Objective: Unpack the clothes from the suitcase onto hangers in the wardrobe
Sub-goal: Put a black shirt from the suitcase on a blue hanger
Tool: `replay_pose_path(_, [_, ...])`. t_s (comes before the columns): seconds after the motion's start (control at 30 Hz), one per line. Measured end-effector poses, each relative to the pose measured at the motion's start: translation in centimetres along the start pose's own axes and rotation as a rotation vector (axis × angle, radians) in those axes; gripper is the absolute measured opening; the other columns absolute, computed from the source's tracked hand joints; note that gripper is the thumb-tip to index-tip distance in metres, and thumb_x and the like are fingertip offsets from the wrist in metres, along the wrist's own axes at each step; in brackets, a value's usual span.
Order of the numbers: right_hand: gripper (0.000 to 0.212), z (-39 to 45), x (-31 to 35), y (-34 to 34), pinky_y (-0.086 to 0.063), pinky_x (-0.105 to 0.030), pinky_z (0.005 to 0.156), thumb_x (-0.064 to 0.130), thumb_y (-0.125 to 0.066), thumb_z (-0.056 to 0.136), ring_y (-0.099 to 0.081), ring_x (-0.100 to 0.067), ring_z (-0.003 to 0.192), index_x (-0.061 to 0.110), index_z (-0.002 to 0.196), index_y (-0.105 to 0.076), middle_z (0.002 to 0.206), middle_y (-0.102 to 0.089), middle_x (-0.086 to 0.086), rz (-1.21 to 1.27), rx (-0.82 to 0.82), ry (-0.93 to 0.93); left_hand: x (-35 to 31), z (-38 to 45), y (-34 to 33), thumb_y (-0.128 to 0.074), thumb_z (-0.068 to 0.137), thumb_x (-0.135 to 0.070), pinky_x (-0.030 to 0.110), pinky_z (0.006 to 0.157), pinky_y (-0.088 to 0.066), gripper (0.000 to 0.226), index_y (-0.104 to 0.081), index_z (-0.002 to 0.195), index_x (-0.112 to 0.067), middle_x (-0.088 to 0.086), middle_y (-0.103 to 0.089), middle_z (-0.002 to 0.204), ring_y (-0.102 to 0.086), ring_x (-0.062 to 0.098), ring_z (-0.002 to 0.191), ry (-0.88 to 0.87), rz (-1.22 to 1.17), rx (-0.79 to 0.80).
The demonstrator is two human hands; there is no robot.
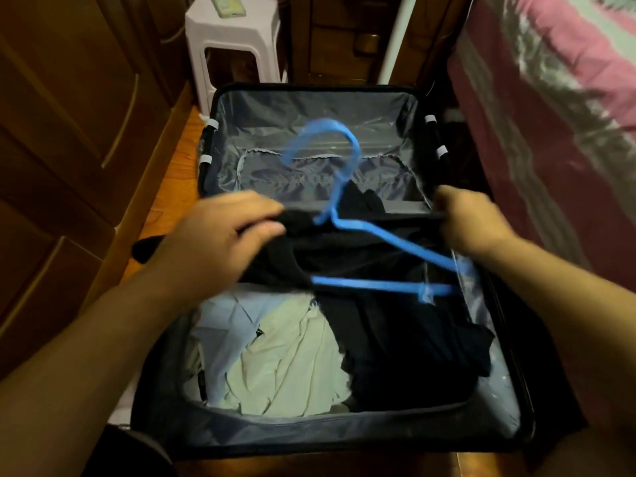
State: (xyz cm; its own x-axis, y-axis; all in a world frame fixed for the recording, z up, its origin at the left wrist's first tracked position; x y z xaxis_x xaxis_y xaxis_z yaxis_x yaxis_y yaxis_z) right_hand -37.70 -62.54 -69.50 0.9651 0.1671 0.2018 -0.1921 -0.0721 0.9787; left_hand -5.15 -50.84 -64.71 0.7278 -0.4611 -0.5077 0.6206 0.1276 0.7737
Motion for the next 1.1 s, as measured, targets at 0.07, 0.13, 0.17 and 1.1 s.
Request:
replay_pose_path(0.07, [0.028,0.6,-3.2,1.6,-0.042,-0.032,0.072,0.001,-0.061,0.080,-0.065,-0.037,0.092,0.014,0.104,-0.068,0.097,-0.069,-0.017,0.049,0.040,-0.120,1.1,0.3,0.8,-0.059,0.096,-0.022,0.016,0.081,-0.041,0.024,-0.073,0.107,-0.005,0.002,-0.068,0.095,-0.060,0.014,0.090,0.067,0.094,-0.116])
replay_pose_path(0.13, [0.026,0.4,-3.4,1.5,-0.038,-0.026,0.071,0.003,-0.067,0.082,-0.062,-0.026,0.080,0.014,0.104,-0.072,0.087,-0.067,-0.010,0.096,0.090,-0.085,2.0,0.3,0.0,-0.060,0.097,-0.020,0.023,0.080,-0.043,0.023,-0.073,0.107,-0.003,0.007,-0.070,0.094,-0.062,0.020,0.090,0.121,0.139,-0.148])
replay_pose_path(0.17, [0.024,0.0,-3.2,1.2,-0.038,-0.024,0.070,0.005,-0.073,0.082,-0.061,-0.021,0.078,0.016,0.103,-0.072,0.084,-0.067,-0.006,0.145,0.129,-0.074,2.5,0.5,-0.4,-0.062,0.097,-0.019,0.028,0.080,-0.046,0.021,-0.073,0.107,-0.003,0.008,-0.070,0.095,-0.063,0.023,0.090,0.153,0.131,-0.165])
replay_pose_path(1.1, [0.063,-5.8,12.7,-4.2,-0.028,-0.020,0.115,0.005,-0.060,0.074,-0.046,-0.019,0.130,0.008,0.137,-0.055,0.139,-0.055,-0.008,0.401,0.123,0.556,0.7,-0.5,1.7,-0.058,0.099,-0.003,0.013,0.075,-0.049,0.016,-0.069,0.097,-0.015,-0.019,-0.070,0.083,-0.063,-0.004,0.080,0.388,-0.468,-0.317])
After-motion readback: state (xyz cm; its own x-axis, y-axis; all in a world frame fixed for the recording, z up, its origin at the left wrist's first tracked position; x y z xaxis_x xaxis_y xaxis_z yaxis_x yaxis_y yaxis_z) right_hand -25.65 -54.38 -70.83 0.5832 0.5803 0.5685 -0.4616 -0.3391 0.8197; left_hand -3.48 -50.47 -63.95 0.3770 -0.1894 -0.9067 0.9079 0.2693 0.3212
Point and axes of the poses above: each hand's wrist, its own z-axis towards the middle knuckle, its own y-axis out of the back of the hand, x = y × z, the point moved 4 cm from there along z, towards the middle knuckle
